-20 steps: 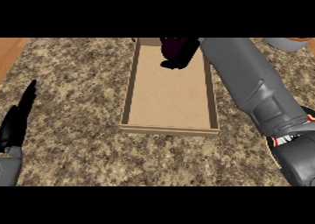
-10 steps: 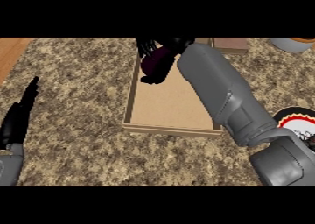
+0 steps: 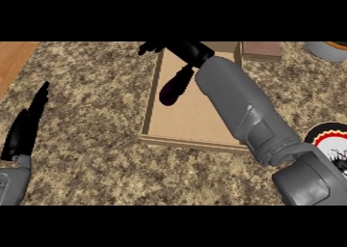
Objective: Pick the eggplant from the plate and place it in the cardboard box
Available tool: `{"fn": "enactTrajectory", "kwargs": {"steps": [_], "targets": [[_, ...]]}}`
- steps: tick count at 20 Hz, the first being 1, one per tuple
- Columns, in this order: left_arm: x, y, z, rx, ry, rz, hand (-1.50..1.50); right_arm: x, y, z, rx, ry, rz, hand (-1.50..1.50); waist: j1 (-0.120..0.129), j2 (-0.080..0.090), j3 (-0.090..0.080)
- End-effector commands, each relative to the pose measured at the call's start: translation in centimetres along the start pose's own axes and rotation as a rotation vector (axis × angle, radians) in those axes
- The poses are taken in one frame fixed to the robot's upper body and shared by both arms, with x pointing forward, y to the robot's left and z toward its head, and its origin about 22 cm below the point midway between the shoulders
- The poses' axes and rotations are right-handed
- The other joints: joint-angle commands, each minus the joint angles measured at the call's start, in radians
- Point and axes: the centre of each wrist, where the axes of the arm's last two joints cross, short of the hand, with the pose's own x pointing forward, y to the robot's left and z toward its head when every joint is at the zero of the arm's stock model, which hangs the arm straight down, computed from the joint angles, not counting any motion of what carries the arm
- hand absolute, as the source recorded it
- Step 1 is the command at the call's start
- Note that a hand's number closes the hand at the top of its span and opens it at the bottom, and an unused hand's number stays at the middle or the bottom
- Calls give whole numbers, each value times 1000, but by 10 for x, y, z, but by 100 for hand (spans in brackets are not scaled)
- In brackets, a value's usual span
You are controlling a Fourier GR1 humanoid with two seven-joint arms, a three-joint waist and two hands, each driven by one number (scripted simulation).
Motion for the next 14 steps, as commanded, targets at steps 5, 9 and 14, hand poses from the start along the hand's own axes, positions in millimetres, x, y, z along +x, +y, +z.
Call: {"fn": "enactTrajectory", "kwargs": {"steps": [5, 9, 14], "targets": [[3, 5, -9, 20, 2, 5, 0, 4, -7, -1, -162, -132, -172, -150, -17, 4, 1], [-16, 5, 6, 23, 23, -4, 0, -3, -30, 10, -251, -142, -317, -150, -28, -3, 1], [-5, -4, 7, 26, -2, -13, 0, -24, -78, 46, -302, -143, -397, -150, -21, 4, 2]]}}
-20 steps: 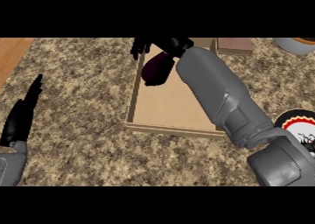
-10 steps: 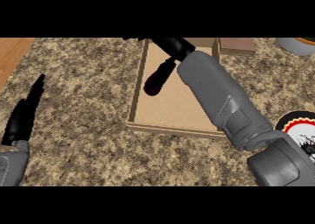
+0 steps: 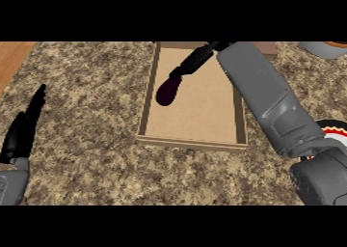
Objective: Pick the eggplant from the plate and place it in the cardboard box
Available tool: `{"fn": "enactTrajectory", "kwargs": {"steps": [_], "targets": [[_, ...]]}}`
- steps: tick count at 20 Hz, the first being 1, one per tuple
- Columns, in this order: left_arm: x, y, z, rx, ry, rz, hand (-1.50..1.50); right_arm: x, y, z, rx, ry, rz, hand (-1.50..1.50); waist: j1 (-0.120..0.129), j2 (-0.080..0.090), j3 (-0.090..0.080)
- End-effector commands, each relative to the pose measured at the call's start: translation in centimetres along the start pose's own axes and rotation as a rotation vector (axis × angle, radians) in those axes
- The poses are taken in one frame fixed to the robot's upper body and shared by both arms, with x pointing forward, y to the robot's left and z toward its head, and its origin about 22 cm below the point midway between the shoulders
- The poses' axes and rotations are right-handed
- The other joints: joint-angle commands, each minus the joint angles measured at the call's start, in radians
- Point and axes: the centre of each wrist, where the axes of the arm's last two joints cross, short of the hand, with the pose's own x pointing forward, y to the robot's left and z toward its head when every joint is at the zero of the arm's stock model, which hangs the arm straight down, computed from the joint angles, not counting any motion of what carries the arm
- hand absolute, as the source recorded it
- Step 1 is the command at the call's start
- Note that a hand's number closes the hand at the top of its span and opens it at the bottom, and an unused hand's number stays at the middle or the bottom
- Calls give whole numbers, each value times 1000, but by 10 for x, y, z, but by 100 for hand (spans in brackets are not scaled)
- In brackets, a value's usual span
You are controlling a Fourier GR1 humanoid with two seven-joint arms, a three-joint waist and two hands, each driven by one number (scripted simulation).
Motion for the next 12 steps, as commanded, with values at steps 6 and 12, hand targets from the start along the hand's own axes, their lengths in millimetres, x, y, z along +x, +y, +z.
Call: {"fn": "enactTrajectory", "kwargs": {"steps": [6, 12], "targets": [[8, -6, -4, 1, -32, 14, 0, -8, -86, 52, -119, 27, -54, -150, 6, 17, 0], [8, -1, 0, -15, -34, 13, 0, 1, -152, 102, -183, 67, -20, -150, 35, 27, 3]]}}
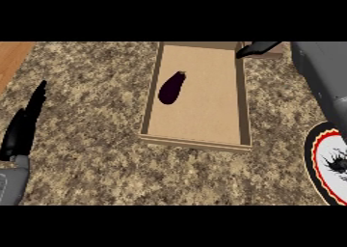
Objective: Pick the eggplant from the plate and place it in the cardboard box
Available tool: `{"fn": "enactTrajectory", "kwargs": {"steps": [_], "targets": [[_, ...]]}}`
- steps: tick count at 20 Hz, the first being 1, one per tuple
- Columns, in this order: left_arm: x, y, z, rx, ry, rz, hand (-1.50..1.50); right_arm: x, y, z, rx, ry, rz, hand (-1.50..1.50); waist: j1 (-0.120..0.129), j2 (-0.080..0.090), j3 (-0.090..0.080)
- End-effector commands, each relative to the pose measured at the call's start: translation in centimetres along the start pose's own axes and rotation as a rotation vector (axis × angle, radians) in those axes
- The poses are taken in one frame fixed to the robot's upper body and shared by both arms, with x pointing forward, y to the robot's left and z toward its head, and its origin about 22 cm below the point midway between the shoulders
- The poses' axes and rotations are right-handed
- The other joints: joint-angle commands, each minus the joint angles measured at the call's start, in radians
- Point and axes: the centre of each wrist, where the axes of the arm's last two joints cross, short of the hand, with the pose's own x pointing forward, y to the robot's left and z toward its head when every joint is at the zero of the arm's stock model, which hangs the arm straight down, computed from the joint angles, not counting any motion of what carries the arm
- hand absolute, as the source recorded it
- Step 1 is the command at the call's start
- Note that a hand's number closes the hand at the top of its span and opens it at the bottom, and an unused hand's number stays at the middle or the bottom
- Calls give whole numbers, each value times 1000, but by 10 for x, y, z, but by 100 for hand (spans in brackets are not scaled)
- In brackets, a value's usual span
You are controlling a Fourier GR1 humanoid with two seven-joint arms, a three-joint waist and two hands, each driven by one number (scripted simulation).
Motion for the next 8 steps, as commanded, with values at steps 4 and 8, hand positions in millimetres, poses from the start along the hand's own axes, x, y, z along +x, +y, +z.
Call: {"fn": "enactTrajectory", "kwargs": {"steps": [4, 8], "targets": [[2, -1, -1, -6, -15, 3, 0, 0, -63, 52, -14, 7, 45, -150, 13, 12, 3], [6, -2, -4, -7, -36, 1, 0, 10, -87, 67, 28, 34, 112, -150, 27, 21, 4]]}}
